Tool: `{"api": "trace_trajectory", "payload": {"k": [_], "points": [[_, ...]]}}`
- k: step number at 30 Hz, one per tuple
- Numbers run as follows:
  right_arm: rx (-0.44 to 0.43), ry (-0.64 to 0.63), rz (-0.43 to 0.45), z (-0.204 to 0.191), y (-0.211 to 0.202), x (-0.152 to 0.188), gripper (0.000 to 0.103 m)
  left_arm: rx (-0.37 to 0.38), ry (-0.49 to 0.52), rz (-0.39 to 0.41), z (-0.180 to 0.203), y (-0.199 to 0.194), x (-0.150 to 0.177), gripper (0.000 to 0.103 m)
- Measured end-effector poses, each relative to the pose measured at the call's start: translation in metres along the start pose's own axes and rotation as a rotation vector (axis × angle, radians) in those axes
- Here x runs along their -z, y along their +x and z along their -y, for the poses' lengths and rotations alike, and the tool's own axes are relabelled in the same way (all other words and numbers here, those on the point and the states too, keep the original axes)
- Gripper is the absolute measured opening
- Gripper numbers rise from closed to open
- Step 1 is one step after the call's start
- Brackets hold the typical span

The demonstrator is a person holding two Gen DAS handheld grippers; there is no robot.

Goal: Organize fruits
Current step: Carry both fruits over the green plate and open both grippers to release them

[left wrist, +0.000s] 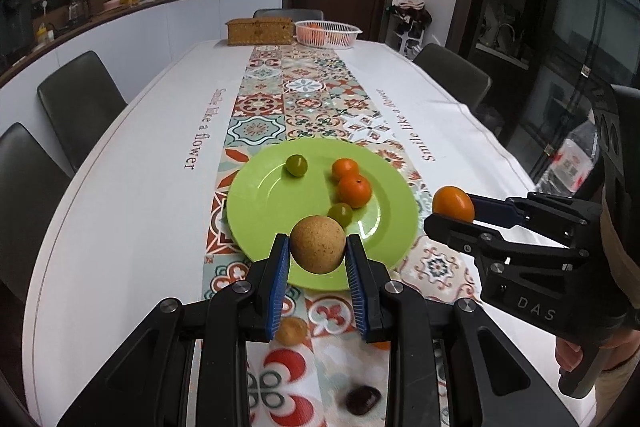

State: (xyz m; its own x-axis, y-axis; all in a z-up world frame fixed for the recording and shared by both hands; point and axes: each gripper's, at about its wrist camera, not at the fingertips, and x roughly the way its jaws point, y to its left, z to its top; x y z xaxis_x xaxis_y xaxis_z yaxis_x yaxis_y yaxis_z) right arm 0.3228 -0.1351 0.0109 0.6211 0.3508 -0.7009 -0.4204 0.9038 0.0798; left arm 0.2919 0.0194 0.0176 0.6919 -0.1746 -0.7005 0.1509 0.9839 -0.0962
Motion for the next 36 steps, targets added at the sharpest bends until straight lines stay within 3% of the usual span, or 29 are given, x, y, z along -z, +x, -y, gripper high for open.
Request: {"api": "trace_trajectory", "payload": {"k": [21,29,36], "points": [[-0.001,-0.007,-0.115,0.012,0.076,-0.009,0.035,0.053,-0.034,-0.151,-0.027,0.087,-0.008,0.028],[0.004,0.009,-0.083,0.015,0.068,-0.010,0.039,0.008,-0.011,-0.112,-0.023,0.073,-0.010,0.036],[0.031,0.004,-0.034,0.012,0.039,-0.009,0.039,-0.036,0.000,-0.051,-0.018,0.035,-0.006,0.044]]}}
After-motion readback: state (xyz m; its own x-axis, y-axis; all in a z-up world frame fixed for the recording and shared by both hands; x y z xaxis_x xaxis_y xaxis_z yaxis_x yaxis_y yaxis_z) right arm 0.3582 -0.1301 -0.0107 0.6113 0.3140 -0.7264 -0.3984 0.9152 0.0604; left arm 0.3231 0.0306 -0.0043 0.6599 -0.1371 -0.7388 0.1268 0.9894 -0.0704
